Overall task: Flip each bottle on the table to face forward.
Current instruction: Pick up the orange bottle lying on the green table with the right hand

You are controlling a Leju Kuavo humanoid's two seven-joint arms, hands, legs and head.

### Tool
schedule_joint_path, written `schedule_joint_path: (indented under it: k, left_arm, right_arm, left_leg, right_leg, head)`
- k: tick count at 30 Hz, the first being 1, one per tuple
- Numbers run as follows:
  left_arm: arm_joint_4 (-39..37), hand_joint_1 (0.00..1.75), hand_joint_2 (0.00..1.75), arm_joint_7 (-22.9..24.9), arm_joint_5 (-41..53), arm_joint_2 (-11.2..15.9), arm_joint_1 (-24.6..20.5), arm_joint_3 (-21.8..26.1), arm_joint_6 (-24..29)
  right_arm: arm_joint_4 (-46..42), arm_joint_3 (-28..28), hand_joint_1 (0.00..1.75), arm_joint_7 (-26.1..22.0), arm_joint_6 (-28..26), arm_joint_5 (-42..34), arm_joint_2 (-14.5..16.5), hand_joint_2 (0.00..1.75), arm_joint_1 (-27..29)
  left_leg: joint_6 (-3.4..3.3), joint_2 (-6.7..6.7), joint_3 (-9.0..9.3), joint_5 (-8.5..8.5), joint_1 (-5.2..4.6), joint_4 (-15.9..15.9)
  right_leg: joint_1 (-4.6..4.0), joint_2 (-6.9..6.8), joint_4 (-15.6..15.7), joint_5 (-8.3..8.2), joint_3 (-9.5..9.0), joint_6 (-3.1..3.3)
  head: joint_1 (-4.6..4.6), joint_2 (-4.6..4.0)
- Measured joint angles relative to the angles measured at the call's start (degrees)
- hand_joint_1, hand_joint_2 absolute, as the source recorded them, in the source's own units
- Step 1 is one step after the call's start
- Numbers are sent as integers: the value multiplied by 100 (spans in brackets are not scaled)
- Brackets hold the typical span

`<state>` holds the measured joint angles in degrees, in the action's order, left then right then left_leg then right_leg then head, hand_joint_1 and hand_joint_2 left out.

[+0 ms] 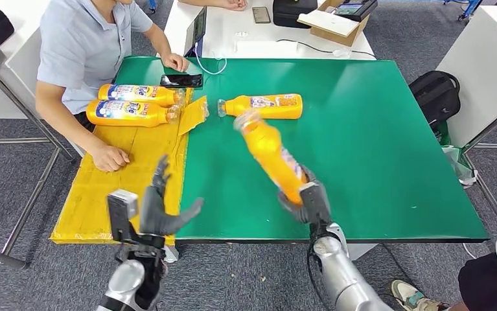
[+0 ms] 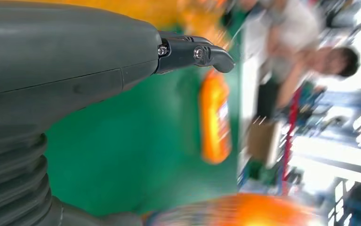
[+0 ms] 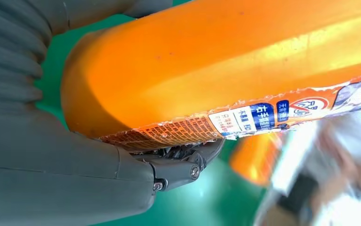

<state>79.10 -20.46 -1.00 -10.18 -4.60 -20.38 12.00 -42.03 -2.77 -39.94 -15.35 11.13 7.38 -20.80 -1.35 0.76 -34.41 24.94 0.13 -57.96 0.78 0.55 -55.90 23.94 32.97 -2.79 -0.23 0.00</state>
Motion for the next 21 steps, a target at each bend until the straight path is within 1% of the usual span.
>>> schedule_joint_path:
  k: [3,5,8,11,15,21]
  left_arm:
    - [-301,0,175,-2,-303,2,45,-347,-295]
    - [-388,0,175,5,-488,5,51,-503,-457]
    - [-406,0,175,13,-691,14,45,-626,-603]
    - [-381,0,175,3,-762,28,42,-712,-698]
    - [-265,0,175,-16,-759,47,39,-858,-751]
    - [-111,0,175,-88,-744,72,17,-1030,-700]
  right_arm:
    - [-994,-55,175,-15,-183,-440,165,175,437]
    - [-1474,-16,175,-16,-222,-459,247,175,658]
    - [-1881,223,175,-16,-236,-266,350,175,859]
    - [-2008,648,175,-16,-348,-45,415,175,950]
    - [-2018,1207,175,-15,-501,-19,449,175,993]
    - [-1996,2165,175,-14,-715,110,453,175,999]
  left_leg:
    - [-1,5,-20,1,-2,0]
    - [-2,1,-30,3,-4,0]
    - [-3,-6,-31,5,-4,0]
    - [-2,-8,-30,4,0,0]
    - [0,-8,-30,2,2,1]
    - [0,-11,-31,2,2,1]
  right_leg:
    - [2,-3,0,1,13,0]
    - [3,0,2,0,23,0]
    - [3,2,3,0,29,0]
    - [0,2,2,0,31,0]
    - [-1,1,-1,1,32,0]
    - [0,2,-1,1,32,0]
  head:
    - [3,0]
    - [3,0]
    - [2,0]
    - [1,0]
    - [2,0]
    - [2,0]
